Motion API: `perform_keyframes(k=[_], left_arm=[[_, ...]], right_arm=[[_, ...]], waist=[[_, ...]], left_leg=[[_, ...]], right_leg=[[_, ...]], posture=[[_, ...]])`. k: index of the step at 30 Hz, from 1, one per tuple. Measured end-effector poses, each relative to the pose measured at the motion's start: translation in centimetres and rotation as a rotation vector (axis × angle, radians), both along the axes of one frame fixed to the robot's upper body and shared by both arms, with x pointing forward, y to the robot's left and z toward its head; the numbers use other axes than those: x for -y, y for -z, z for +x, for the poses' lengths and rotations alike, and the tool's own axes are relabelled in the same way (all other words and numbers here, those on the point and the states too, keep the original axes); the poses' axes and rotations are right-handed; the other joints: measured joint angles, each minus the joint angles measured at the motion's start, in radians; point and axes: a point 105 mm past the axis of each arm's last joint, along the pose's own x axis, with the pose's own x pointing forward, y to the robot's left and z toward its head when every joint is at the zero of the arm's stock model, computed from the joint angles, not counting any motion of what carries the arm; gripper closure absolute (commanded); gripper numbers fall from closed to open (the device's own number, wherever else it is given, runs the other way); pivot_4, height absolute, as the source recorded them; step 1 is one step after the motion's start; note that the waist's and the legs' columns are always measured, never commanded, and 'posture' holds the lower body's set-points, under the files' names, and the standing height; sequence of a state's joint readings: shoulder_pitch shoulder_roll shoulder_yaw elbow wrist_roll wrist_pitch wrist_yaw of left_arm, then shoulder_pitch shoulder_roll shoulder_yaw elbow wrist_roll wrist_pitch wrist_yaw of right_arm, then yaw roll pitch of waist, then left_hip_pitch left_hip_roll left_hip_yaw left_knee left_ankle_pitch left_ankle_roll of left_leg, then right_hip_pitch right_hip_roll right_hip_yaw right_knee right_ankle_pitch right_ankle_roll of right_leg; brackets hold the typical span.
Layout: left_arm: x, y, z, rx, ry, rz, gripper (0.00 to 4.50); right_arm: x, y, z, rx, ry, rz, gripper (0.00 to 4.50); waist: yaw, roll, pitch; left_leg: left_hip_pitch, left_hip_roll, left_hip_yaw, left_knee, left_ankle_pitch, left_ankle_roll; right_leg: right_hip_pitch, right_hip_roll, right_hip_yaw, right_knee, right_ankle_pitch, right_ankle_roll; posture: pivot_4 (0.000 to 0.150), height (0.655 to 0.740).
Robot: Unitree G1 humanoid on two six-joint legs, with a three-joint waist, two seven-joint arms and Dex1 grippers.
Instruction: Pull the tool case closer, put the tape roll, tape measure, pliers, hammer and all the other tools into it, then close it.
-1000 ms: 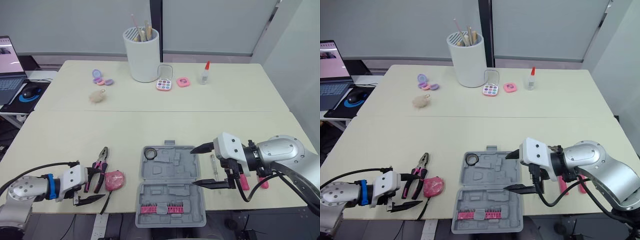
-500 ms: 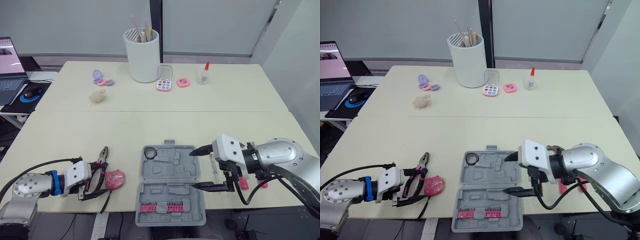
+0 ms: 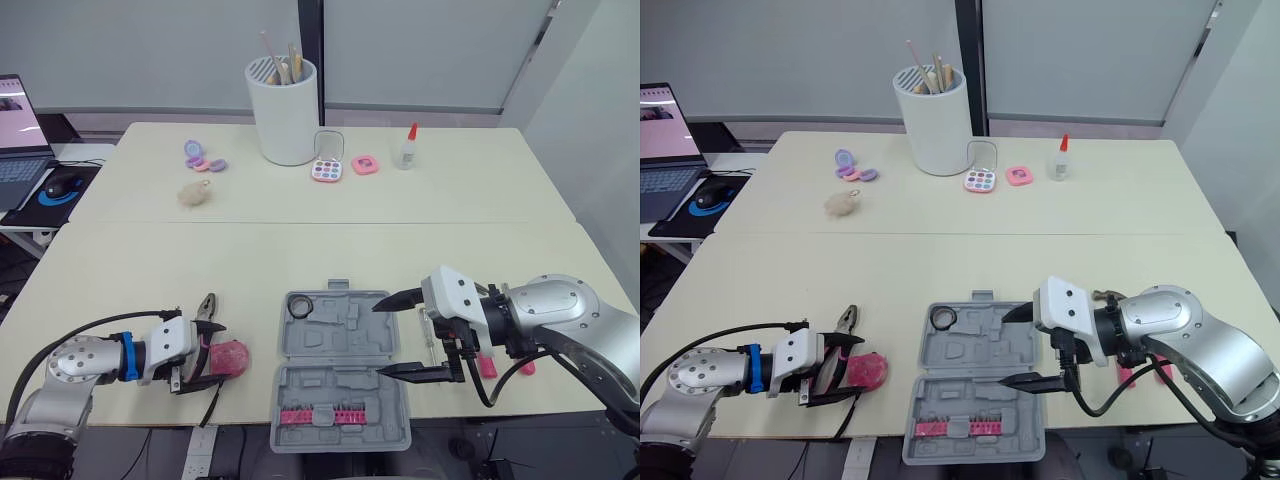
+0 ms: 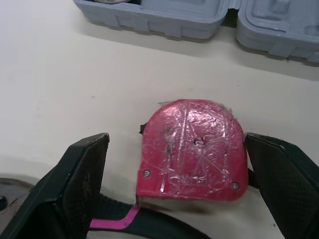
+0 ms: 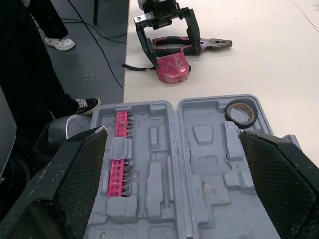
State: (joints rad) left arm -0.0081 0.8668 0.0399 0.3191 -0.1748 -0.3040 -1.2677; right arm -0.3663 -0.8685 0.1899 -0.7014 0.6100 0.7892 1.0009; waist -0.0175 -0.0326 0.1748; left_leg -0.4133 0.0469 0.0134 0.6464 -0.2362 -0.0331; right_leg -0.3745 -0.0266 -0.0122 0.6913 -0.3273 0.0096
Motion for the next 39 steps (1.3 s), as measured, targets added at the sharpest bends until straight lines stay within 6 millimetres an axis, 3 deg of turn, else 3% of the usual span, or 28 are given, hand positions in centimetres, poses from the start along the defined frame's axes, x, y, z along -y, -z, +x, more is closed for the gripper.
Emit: perform_keyframes(k=[9, 19, 23, 31, 34, 39], left_arm=[[-0.6, 1.3, -0.3, -0.02, -0.012, 0.036, 0.01], [0.6, 1.8, 0.4, 0.013, 0.011, 0.033, 0.01], [0.8, 1.9, 0.2, 0.01, 0.019, 0.033, 1.24], [1.1, 1.9, -0.2, -0.009, 0.007, 0.017, 1.3], [1.6, 0.7, 0.4, 0.013, 0.014, -0.005, 1.3], [3.3, -4.1, 2.4, 0.149, 0.131, -0.01, 1.3]], right_arm=[[0.0, 0.0, 0.0, 0.002, 0.003, -0.003, 0.0], [0.0, 0.0, 0.1, 0.003, 0.004, -0.004, 0.0], [0.1, 0.1, 0.1, 0.002, 0.005, -0.005, 0.0], [0.1, 0.1, 0.1, 0.005, 0.014, -0.005, 0.0], [0.3, 0.2, 0.3, -0.012, 0.049, -0.001, 0.0], [0.0, 0.3, 1.0, -0.142, 0.149, 0.086, 0.0]], waist=[[0.0, 0.0, 0.0], [0.0, 0.0, 0.0], [0.0, 0.0, 0.0], [0.0, 0.0, 0.0], [0.0, 0.0, 0.0], [0.003, 0.0, -0.001]], left_leg=[[0.0, 0.0, 0.0, 0.0, 0.0, 0.0], [0.002, 0.0, 0.001, 0.001, 0.0, 0.0], [0.003, 0.0, 0.001, 0.001, 0.0, 0.0], [0.004, 0.0, 0.002, 0.001, 0.0, 0.0], [0.004, 0.0, 0.001, 0.001, 0.0, 0.0], [0.004, 0.0, 0.002, 0.001, 0.0, 0.0]], right_leg=[[0.0, 0.0, 0.0, 0.001, 0.0, 0.0], [0.001, 0.0, 0.001, 0.003, 0.0, 0.0], [0.001, 0.0, 0.001, 0.004, 0.0, 0.0], [0.001, 0.0, 0.002, 0.005, 0.0, 0.0], [0.001, 0.0, 0.001, 0.005, 0.0, 0.0], [0.002, 0.0, 0.002, 0.005, 0.0, 0.0]], posture=[[0.15, 0.7366], [0.15, 0.7366], [0.15, 0.7366], [0.15, 0.7366], [0.15, 0.7366], [0.15, 0.7366]])
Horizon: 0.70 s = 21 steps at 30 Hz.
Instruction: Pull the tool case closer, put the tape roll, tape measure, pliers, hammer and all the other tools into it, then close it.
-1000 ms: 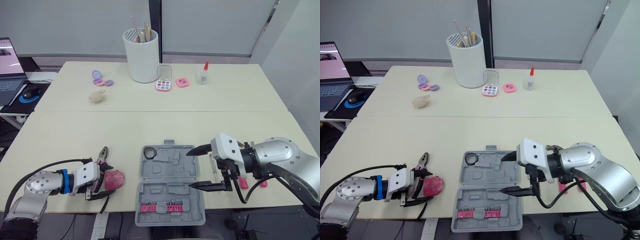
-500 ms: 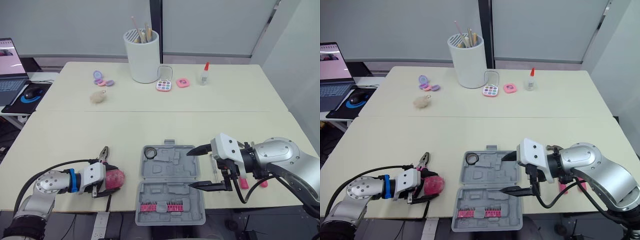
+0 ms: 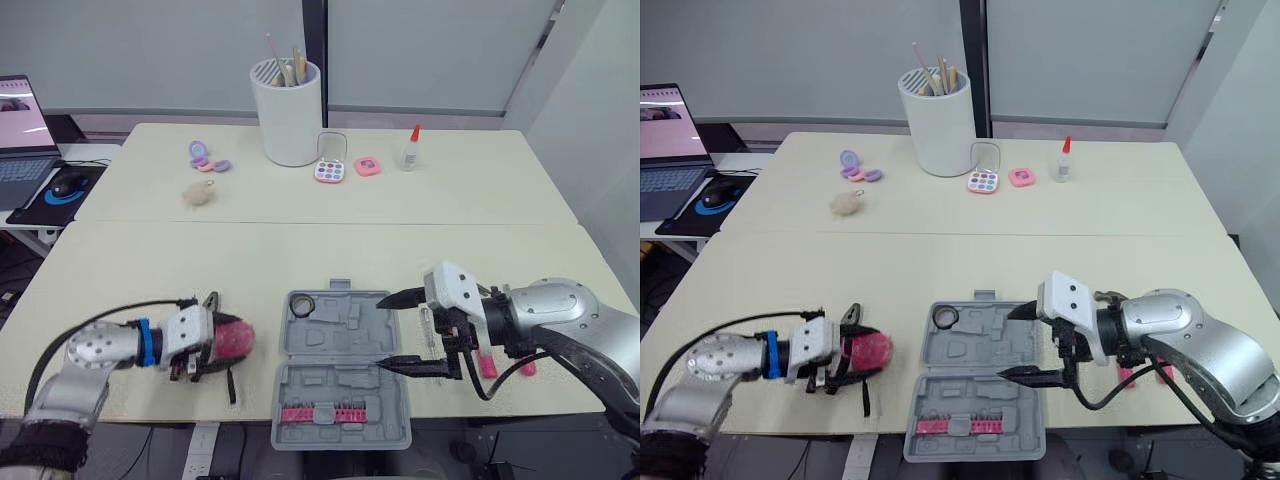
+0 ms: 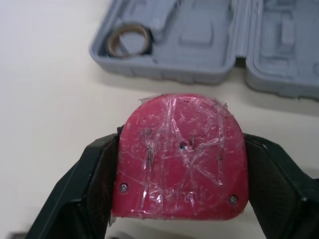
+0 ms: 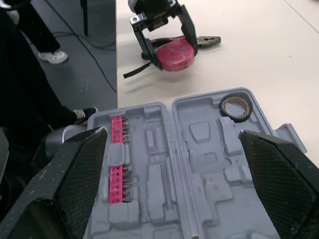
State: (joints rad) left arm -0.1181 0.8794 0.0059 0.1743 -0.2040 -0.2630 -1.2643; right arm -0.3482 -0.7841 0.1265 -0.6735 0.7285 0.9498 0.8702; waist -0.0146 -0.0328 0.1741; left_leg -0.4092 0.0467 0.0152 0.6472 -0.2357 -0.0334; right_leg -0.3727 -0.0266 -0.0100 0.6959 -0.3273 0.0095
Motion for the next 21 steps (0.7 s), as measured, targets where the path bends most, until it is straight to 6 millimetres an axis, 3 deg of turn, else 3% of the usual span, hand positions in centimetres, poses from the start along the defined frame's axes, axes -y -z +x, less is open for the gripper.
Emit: perform_keyframes(k=[4, 9, 14, 21], left_arm=[[3.3, -2.7, 0.3, 0.06, 0.136, -0.028, 1.3], [6.6, -3.9, 0.5, 0.079, 0.213, -0.065, 1.3], [8.0, -4.1, 0.0, 0.068, 0.252, -0.065, 1.3], [8.2, -4.1, -0.1, 0.07, 0.257, -0.06, 1.3]], right_arm=[[-1.7, 0.7, 1.3, -0.207, 0.121, 0.064, 0.0], [-4.6, 2.6, 1.2, -0.485, 0.172, 0.098, 0.0], [-7.7, 2.6, 2.2, -0.614, 0.21, 0.159, 0.0], [-9.5, 2.7, 3.6, -0.726, 0.26, 0.211, 0.0]], waist=[[-0.012, 0.0, 0.0], [-0.015, 0.0, 0.0], [-0.016, 0.0, 0.0], [-0.015, 0.0, 0.0]], left_leg=[[0.0, 0.001, 0.0, 0.0, 0.0, 0.0], [-0.001, 0.002, -0.001, -0.001, 0.0, 0.0], [-0.001, 0.001, -0.001, -0.001, 0.0, 0.0], [-0.003, 0.001, -0.001, -0.001, 0.0, 0.0]], right_leg=[[-0.001, 0.001, 0.001, 0.001, 0.0, 0.0], [-0.002, 0.004, 0.002, 0.002, 0.0, 0.0], [-0.002, 0.004, 0.003, 0.002, 0.0, 0.0], [-0.003, 0.004, 0.003, 0.002, 0.0, 0.0]], posture=[[0.15, 0.7366], [0.15, 0.7366], [0.15, 0.7366], [0.15, 0.7366]])
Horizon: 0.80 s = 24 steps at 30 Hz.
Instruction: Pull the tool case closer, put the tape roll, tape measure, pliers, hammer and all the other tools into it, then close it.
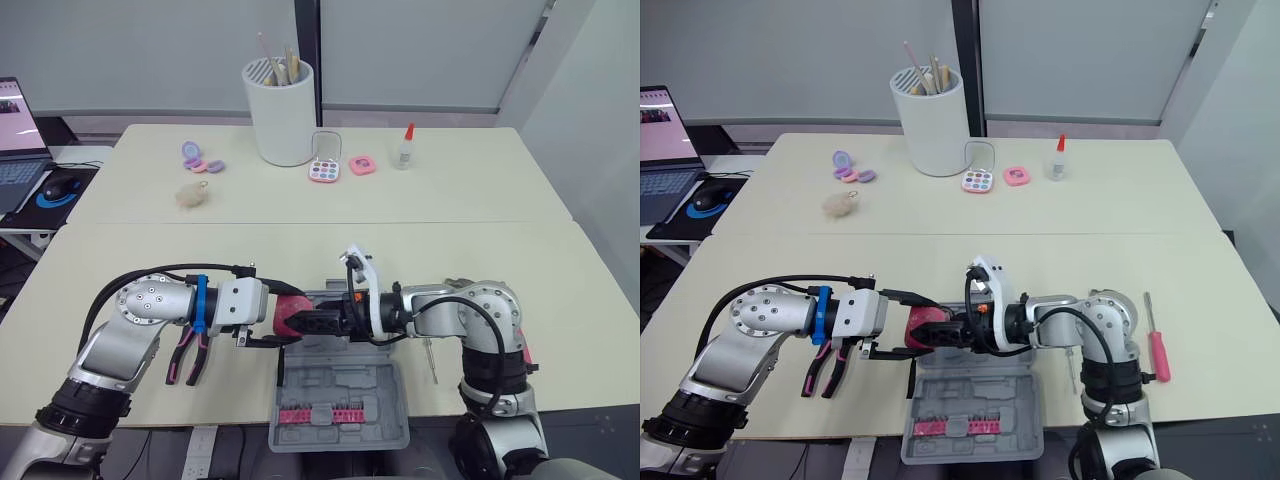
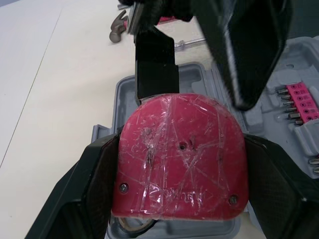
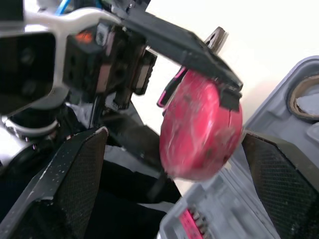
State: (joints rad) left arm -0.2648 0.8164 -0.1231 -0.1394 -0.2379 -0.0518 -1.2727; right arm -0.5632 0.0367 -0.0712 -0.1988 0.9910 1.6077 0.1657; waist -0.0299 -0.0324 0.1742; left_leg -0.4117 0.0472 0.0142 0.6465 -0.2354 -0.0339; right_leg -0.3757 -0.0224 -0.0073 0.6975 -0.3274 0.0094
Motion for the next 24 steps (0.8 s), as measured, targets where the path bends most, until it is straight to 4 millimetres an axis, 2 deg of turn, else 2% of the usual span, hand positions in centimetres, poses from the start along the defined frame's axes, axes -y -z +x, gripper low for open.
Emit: perform_keyframes(k=[1, 3, 8, 14, 19, 21, 24], left_arm=[[0.0, 0.0, 0.0, 0.002, -0.003, -0.001, 1.3], [0.1, -0.1, 0.1, 0.01, -0.011, -0.008, 1.3], [0.3, 0.0, 0.0, 0.016, -0.022, -0.025, 1.3], [0.5, -0.1, -0.1, 0.037, -0.026, -0.038, 1.3], [0.6, 0.0, -0.1, 0.059, -0.033, -0.053, 1.3], [0.6, 0.0, -0.1, 0.058, -0.034, -0.062, 0.6], [0.5, 0.2, 0.0, 0.041, -0.042, -0.074, 0.01]], right_arm=[[-0.1, 0.0, 0.1, -0.012, 0.006, 0.009, 0.3], [-0.3, 0.2, 0.2, -0.033, 0.018, 0.012, 0.57], [-0.3, 0.6, 0.5, -0.052, 0.046, -0.009, 2.14], [0.0, 0.7, 0.7, -0.059, 0.072, -0.009, 3.34], [0.1, 0.6, 0.8, -0.067, 0.082, 0.001, 3.53], [0.2, 0.6, 0.7, -0.07, 0.082, 0.002, 3.54], [0.7, 0.8, 0.4, -0.082, 0.076, 0.006, 3.72]], waist=[[0.0, 0.0, 0.0], [0.0, 0.0, 0.0], [0.0, 0.0, 0.0], [0.0, 0.0, 0.0], [0.0, 0.0, 0.0], [0.0, 0.0, 0.0], [-0.001, 0.0, 0.0]], left_leg=[[-0.001, 0.0, 0.0, 0.0, 0.0, 0.0], [-0.003, 0.0, 0.0, 0.0, 0.0, 0.0], [-0.005, 0.0, 0.0, 0.0, 0.0, 0.0], [-0.005, 0.0, 0.0, 0.0, 0.0, 0.0], [-0.005, 0.001, 0.0, 0.0, 0.0, 0.0], [-0.005, 0.0, 0.0, 0.0, 0.0, 0.0], [-0.005, 0.0, 0.0, 0.0, 0.0, 0.0]], right_leg=[[-0.001, 0.0, 0.0, 0.0, 0.0, 0.0], [-0.003, 0.0, 0.0, 0.0, 0.0, 0.0], [-0.005, 0.0, 0.0, 0.0, 0.0, 0.0], [-0.005, 0.0, 0.0, 0.0, 0.0, 0.0], [-0.005, 0.0, 0.0, 0.0, 0.0, 0.0], [-0.005, 0.0, 0.0, 0.0, 0.0, 0.0], [-0.005, 0.0, 0.0, 0.0, 0.0, 0.0]], posture=[[0.15, 0.7366], [0.15, 0.7366], [0.15, 0.7366], [0.15, 0.7366], [0.15, 0.7366], [0.15, 0.7366], [0.15, 0.7366]])
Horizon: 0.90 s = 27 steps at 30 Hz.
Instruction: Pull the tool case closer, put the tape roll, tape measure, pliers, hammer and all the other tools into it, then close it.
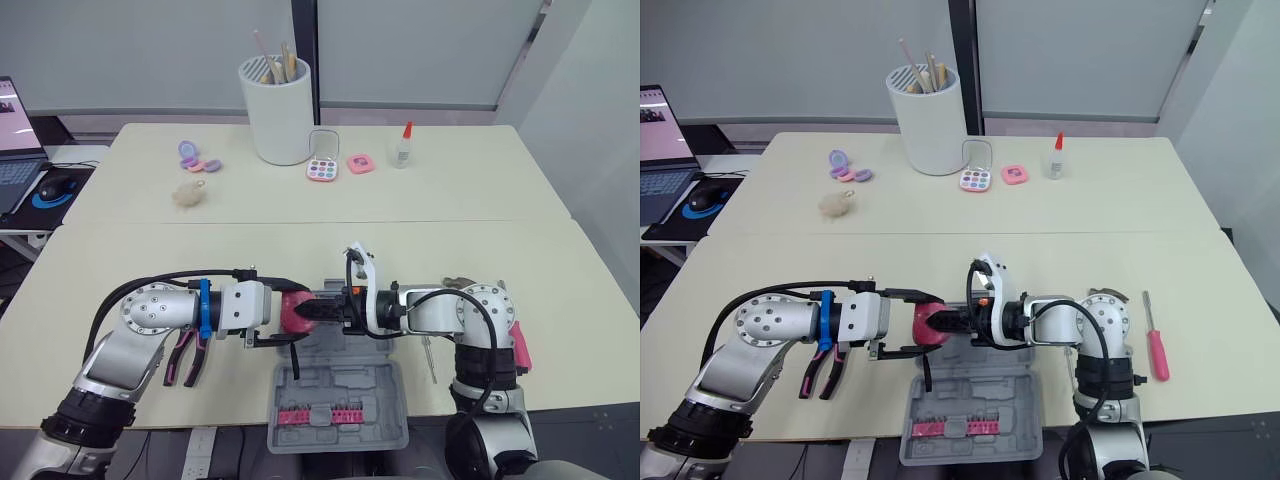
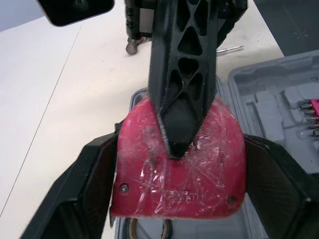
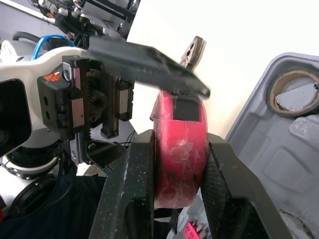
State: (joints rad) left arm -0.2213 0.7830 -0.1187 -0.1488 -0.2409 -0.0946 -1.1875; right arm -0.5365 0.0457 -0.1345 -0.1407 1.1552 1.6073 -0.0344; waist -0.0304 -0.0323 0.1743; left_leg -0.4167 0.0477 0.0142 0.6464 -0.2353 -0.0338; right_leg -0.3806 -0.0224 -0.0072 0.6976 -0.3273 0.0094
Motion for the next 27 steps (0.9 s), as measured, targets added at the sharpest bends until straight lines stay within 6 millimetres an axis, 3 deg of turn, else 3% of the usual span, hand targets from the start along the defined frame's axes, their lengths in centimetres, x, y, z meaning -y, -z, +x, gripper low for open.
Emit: perform_keyframes(k=[5, 8, 10, 12, 14, 17, 21, 27], left_arm=[[-0.4, -0.3, -0.1, -0.036, -0.016, -0.04, 0.0], [-2.3, -0.7, -0.2, -0.048, -0.075, -0.033, 0.0], [-3.6, -0.8, -0.7, -0.071, -0.109, -0.025, 0.0], [-3.9, -0.2, -1.8, -0.104, -0.115, -0.024, 0.0], [-3.9, 0.5, -2.4, -0.139, -0.114, -0.026, 0.0], [-3.4, 0.6, -3.6, -0.148, -0.078, -0.031, 0.0], [-3.4, 1.7, -5.0, -0.188, -0.053, -0.029, 0.0], [-3.4, 2.2, -6.0, -0.191, -0.015, -0.023, 0.0]], right_arm=[[1.4, -0.1, -0.2, 0.008, 0.007, -0.002, 3.73], [4.1, 0.3, -0.4, 0.011, 0.041, -0.039, 3.73], [6.9, 0.0, -0.8, 0.027, 0.074, -0.067, 3.73], [9.9, -1.2, -1.5, 0.056, 0.118, -0.092, 3.73], [11.2, -2.5, -1.9, 0.088, 0.14, -0.096, 3.73], [12.6, -2.8, -4.2, 0.091, 0.115, -0.117, 3.73], [15.8, -2.1, -7.1, 0.035, 0.087, -0.271, 3.73], [18.0, -1.0, -9.0, -0.014, 0.08, -0.416, 3.73]], waist=[[0.0, 0.0, 0.0], [0.0, 0.0, 0.0], [-0.001, 0.002, 0.001], [0.001, 0.003, 0.002], [0.001, 0.002, 0.002], [0.002, 0.002, 0.002], [0.001, 0.003, 0.002], [0.004, 0.002, 0.001]], left_leg=[[0.0, 0.0, 0.0, 0.0, 0.0, 0.0], [0.0, 0.0, 0.0, 0.0, 0.0, 0.0], [-0.001, -0.001, 0.001, 0.0, 0.0, 0.0], [-0.001, -0.002, 0.002, 0.0, 0.0, 0.0], [-0.001, -0.001, 0.001, 0.0, 0.0, 0.0], [0.0, 0.001, -0.001, -0.001, 0.0, 0.0], [0.0, 0.001, 0.001, 0.0, 0.0, 0.0], [0.002, 0.001, 0.0, 0.0, 0.0, 0.0]], right_leg=[[0.0, 0.0, 0.0, 0.0, 0.0, 0.0], [0.0, 0.0, 0.0, -0.001, 0.0, 0.0], [0.0, -0.001, 0.001, -0.001, 0.0, 0.0], [0.0, -0.002, 0.001, -0.003, 0.0, 0.0], [0.001, -0.001, 0.001, -0.003, 0.0, 0.0], [0.001, 0.002, 0.0, -0.003, 0.0, 0.0], [0.002, 0.002, 0.001, -0.004, 0.0, 0.0], [0.005, 0.002, 0.0, -0.005, -0.001, 0.001]], posture=[[0.15, 0.7366], [0.15, 0.7366], [0.15, 0.7366], [0.15, 0.7366], [0.15, 0.7366], [0.15, 0.7366], [0.15, 0.7366], [0.15, 0.7366]])
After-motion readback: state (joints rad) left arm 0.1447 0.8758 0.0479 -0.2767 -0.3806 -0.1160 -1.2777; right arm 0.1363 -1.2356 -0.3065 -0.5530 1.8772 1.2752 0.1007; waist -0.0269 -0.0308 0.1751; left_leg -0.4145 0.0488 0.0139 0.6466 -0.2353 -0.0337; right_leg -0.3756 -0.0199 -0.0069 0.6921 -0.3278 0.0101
